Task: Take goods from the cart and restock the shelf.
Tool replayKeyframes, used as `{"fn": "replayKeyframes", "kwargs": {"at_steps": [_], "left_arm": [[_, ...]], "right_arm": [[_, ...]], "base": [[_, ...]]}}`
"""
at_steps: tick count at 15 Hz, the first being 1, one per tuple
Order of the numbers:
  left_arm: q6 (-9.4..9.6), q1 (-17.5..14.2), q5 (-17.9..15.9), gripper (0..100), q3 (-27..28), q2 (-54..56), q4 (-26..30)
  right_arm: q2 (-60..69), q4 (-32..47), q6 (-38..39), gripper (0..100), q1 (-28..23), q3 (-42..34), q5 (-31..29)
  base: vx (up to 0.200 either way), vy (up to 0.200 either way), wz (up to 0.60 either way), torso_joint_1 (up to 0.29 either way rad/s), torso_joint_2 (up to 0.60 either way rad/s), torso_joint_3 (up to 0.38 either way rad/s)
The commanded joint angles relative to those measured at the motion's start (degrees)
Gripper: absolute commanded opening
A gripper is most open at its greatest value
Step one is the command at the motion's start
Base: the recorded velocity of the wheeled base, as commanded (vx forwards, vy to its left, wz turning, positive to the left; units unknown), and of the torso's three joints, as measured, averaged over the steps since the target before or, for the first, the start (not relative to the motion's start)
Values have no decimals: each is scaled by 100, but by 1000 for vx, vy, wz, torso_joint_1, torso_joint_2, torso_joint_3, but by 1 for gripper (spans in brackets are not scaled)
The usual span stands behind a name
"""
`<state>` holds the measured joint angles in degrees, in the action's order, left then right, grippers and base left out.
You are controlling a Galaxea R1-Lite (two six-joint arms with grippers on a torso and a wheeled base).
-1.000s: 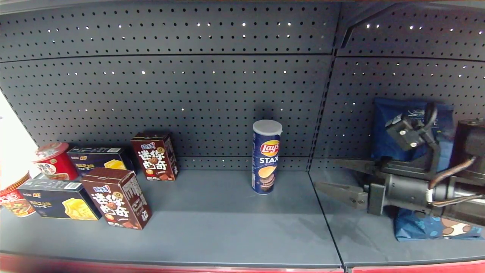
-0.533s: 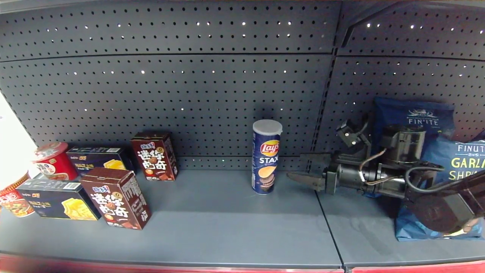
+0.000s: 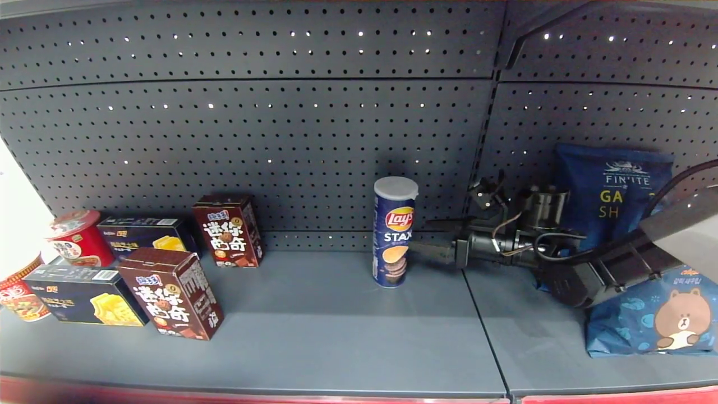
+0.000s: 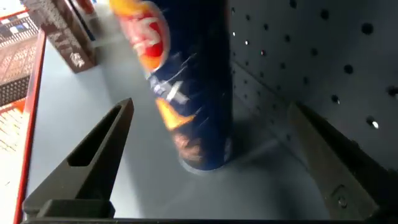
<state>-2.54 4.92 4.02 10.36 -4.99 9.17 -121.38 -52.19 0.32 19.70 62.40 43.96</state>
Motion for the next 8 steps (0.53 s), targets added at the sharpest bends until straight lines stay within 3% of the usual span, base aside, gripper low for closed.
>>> {"fn": "replayKeyframes", "kwargs": {"at_steps": [1, 8], "left_arm": [[-1, 0, 2, 0, -8, -11, -3], [-1, 0, 28, 0, -52, -2, 6]], "right_arm": [[-342, -2, 91, 100, 43, 325, 16], [-755, -90, 153, 100, 342, 624, 16]], "base": [[0, 0, 0, 0, 0, 0], [0, 0, 0, 0, 0, 0]]}}
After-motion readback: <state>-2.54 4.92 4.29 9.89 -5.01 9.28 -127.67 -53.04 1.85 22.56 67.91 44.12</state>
